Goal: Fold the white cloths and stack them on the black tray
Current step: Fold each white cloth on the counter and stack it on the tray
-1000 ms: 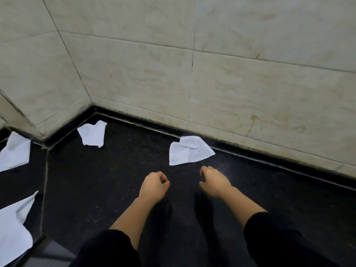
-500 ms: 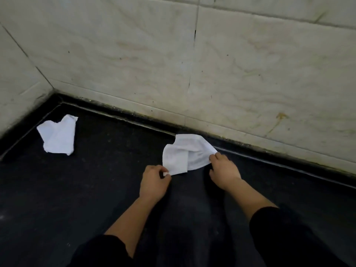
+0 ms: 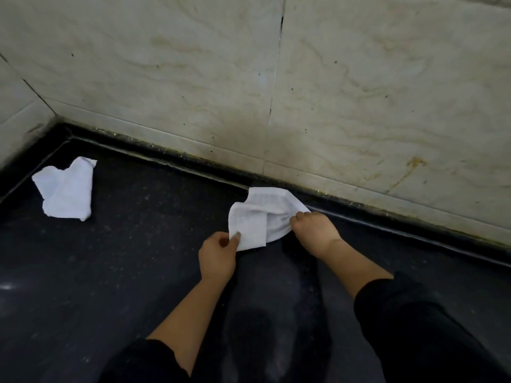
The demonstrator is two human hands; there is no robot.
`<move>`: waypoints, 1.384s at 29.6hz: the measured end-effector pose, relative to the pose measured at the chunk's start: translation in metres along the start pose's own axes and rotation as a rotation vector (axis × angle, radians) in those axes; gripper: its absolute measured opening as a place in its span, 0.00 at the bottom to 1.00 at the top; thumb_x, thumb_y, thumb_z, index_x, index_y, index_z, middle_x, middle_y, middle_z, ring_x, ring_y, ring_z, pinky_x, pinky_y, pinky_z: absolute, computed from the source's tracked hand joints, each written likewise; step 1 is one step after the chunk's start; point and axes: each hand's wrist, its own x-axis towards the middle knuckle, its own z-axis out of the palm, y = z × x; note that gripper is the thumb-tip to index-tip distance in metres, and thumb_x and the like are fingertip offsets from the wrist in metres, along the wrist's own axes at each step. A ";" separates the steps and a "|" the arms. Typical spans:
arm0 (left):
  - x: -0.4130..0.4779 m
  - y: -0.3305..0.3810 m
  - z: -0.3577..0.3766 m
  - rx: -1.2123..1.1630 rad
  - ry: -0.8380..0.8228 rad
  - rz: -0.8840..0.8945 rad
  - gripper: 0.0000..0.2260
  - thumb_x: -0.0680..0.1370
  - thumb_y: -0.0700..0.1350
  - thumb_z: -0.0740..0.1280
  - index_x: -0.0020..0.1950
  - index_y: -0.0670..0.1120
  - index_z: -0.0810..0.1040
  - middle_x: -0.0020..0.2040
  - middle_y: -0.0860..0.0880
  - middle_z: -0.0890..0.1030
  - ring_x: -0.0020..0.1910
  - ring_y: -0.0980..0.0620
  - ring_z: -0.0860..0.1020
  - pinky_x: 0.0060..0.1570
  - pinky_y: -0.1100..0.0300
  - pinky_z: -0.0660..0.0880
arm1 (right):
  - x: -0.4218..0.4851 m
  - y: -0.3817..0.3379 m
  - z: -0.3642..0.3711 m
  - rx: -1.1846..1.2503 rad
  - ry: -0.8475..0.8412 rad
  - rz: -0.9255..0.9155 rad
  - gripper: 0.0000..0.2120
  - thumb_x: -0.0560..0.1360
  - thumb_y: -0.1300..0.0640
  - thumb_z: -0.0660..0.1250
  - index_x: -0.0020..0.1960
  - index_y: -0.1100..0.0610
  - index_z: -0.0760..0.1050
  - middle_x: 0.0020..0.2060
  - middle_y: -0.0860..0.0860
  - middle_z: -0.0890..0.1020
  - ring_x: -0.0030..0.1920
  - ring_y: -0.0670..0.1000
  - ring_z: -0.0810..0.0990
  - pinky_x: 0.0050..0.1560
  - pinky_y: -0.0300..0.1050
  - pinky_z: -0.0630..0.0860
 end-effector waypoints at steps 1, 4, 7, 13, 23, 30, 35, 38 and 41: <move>-0.001 0.000 -0.003 -0.043 0.008 -0.013 0.10 0.78 0.50 0.68 0.47 0.43 0.80 0.40 0.50 0.81 0.41 0.53 0.79 0.37 0.63 0.73 | -0.004 0.000 0.001 0.077 0.040 0.055 0.10 0.78 0.64 0.57 0.57 0.60 0.73 0.55 0.58 0.79 0.54 0.58 0.78 0.48 0.46 0.68; -0.008 0.002 -0.015 -0.278 -0.013 -0.092 0.10 0.78 0.47 0.69 0.50 0.41 0.81 0.45 0.47 0.83 0.45 0.51 0.82 0.48 0.56 0.80 | -0.023 0.003 0.005 0.294 0.236 0.135 0.05 0.73 0.62 0.63 0.48 0.62 0.75 0.48 0.60 0.78 0.50 0.61 0.77 0.44 0.47 0.66; -0.024 0.004 -0.030 -0.426 -0.061 -0.152 0.09 0.78 0.44 0.68 0.51 0.38 0.80 0.46 0.44 0.83 0.46 0.48 0.83 0.47 0.58 0.80 | -0.051 0.004 0.007 0.389 0.321 0.194 0.04 0.70 0.62 0.67 0.40 0.62 0.73 0.41 0.58 0.74 0.41 0.60 0.74 0.36 0.45 0.61; -0.065 -0.013 -0.064 -0.462 -0.144 -0.274 0.06 0.77 0.42 0.70 0.49 0.40 0.81 0.45 0.43 0.84 0.43 0.49 0.82 0.43 0.58 0.79 | -0.109 -0.005 0.009 0.645 0.181 0.457 0.04 0.76 0.57 0.62 0.47 0.57 0.70 0.39 0.54 0.80 0.38 0.58 0.77 0.32 0.47 0.68; -0.109 -0.070 -0.079 -0.105 -0.356 -0.379 0.04 0.78 0.40 0.68 0.51 0.41 0.79 0.46 0.42 0.84 0.41 0.48 0.84 0.38 0.58 0.78 | -0.159 -0.089 0.023 1.313 0.178 1.071 0.17 0.78 0.58 0.64 0.63 0.63 0.64 0.47 0.56 0.77 0.45 0.54 0.77 0.42 0.46 0.72; -0.111 -0.063 -0.086 -0.035 -0.451 -0.363 0.03 0.77 0.40 0.69 0.50 0.43 0.79 0.46 0.44 0.84 0.42 0.49 0.83 0.37 0.61 0.76 | -0.173 -0.123 0.029 1.625 0.082 1.099 0.15 0.70 0.54 0.74 0.51 0.63 0.77 0.48 0.54 0.82 0.46 0.51 0.80 0.44 0.45 0.77; -0.110 -0.058 -0.100 -0.022 -0.513 -0.353 0.05 0.77 0.41 0.70 0.52 0.44 0.79 0.49 0.45 0.84 0.42 0.50 0.84 0.37 0.61 0.76 | -0.186 -0.120 0.018 1.619 -0.120 0.966 0.11 0.67 0.56 0.75 0.45 0.62 0.81 0.46 0.53 0.84 0.46 0.51 0.82 0.44 0.43 0.78; -0.116 -0.063 -0.108 0.044 -0.609 -0.335 0.09 0.76 0.43 0.70 0.55 0.44 0.79 0.49 0.46 0.85 0.43 0.51 0.84 0.39 0.62 0.77 | -0.206 -0.114 0.016 1.598 -0.156 0.907 0.11 0.68 0.57 0.75 0.46 0.63 0.82 0.44 0.52 0.83 0.45 0.50 0.80 0.40 0.40 0.75; -0.125 -0.071 -0.116 0.108 -0.717 -0.311 0.10 0.76 0.44 0.70 0.57 0.45 0.79 0.46 0.48 0.86 0.44 0.52 0.85 0.46 0.60 0.77 | -0.229 -0.117 0.021 1.633 -0.186 0.872 0.10 0.72 0.55 0.73 0.43 0.63 0.81 0.33 0.52 0.80 0.32 0.47 0.75 0.31 0.39 0.67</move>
